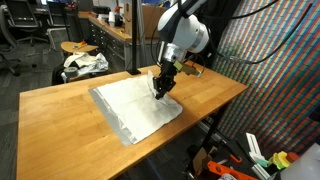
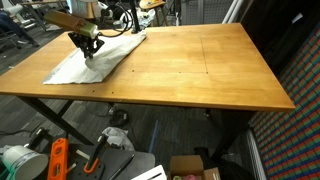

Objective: Fold the towel in half from right to left

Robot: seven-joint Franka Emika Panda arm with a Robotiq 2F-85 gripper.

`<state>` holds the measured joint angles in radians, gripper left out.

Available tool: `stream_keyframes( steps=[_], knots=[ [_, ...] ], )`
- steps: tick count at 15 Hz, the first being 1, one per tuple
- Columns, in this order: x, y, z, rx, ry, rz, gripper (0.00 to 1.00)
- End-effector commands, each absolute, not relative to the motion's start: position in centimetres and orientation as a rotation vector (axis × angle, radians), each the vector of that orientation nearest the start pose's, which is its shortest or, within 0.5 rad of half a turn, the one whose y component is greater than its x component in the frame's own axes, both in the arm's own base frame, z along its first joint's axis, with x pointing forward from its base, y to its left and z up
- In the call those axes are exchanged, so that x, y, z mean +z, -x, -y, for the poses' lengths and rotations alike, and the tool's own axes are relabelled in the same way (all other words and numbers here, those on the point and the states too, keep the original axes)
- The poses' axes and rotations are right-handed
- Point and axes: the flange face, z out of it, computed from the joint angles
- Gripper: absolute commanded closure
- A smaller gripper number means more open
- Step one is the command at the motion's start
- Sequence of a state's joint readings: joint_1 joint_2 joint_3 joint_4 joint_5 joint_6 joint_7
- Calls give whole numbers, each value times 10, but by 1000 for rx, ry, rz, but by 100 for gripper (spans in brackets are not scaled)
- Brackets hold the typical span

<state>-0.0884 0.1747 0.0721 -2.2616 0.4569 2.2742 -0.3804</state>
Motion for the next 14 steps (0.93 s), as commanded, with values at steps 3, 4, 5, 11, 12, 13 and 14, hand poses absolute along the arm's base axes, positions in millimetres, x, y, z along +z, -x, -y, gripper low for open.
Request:
stream_keyframes(
  steps=[3, 4, 5, 11, 12, 13, 14],
  knots=[
    [274, -515, 15, 243, 2773, 48, 32],
    [269, -514, 18, 269, 2771, 47, 25],
    [264, -514, 21, 299, 2773, 44, 16],
    [238, -514, 17, 235, 2811, 33, 0],
    [236, -515, 16, 214, 2816, 34, 0],
    [234, -516, 15, 197, 2822, 34, 0],
    [232, -516, 14, 182, 2830, 34, 0]
  ],
)
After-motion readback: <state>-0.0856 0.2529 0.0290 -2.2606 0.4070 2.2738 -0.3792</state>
